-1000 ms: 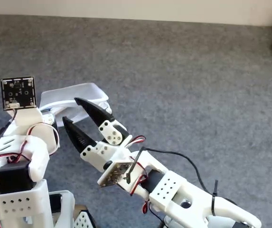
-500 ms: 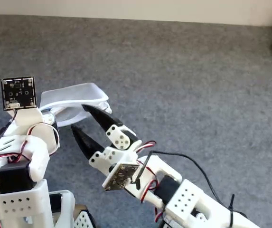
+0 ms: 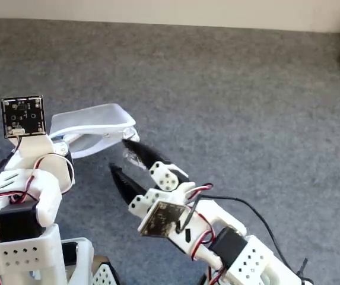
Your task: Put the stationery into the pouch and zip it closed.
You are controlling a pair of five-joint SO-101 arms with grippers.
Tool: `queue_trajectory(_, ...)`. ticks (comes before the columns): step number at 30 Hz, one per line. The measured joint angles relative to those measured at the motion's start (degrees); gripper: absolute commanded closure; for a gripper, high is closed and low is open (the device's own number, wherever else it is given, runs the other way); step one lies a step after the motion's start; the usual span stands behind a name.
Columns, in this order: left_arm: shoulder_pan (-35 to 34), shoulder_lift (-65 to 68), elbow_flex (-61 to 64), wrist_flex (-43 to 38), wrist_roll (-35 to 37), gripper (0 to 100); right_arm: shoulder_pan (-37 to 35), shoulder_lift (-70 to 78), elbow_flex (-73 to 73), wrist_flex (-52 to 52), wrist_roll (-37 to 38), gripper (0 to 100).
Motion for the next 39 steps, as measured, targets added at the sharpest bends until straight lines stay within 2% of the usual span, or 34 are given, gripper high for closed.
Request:
queue_trajectory(6, 0.00, 0.00, 0.00, 0.00, 0.00, 99, 5.45, 1.49, 0.44, 0.35, -8.62, 83.2)
queue_trajectory(13, 0.00, 0.00, 0.00, 0.00, 0.00, 99, 6.24, 15.03, 0.44, 0.00, -9.32, 83.2)
queue_trajectory(16, 0.00, 0.00, 0.00, 0.00, 0.00, 99, 6.24, 19.16, 0.44, -4.92, -9.41, 83.2)
queue_trajectory(21, 0.00, 0.00, 0.00, 0.00, 0.00, 99, 6.42, 20.48, 0.44, -11.87, -9.41, 83.2)
queue_trajectory(30, 0.00, 0.00, 0.00, 0.00, 0.00, 99, 6.42, 20.92, 0.44, -12.92, -9.41, 83.3)
queue_trajectory(32, 0.00, 0.00, 0.00, 0.00, 0.00, 99, 6.42, 20.92, 0.44, -13.01, -9.41, 85.3)
queue_trajectory(37, 0.00, 0.00, 0.00, 0.00, 0.00, 99, 6.51, 20.92, 0.44, -13.01, -9.41, 97.4)
queue_trajectory(39, 0.00, 0.00, 0.00, 0.00, 0.00, 99, 6.51, 20.92, 0.44, -13.19, -9.41, 98.5)
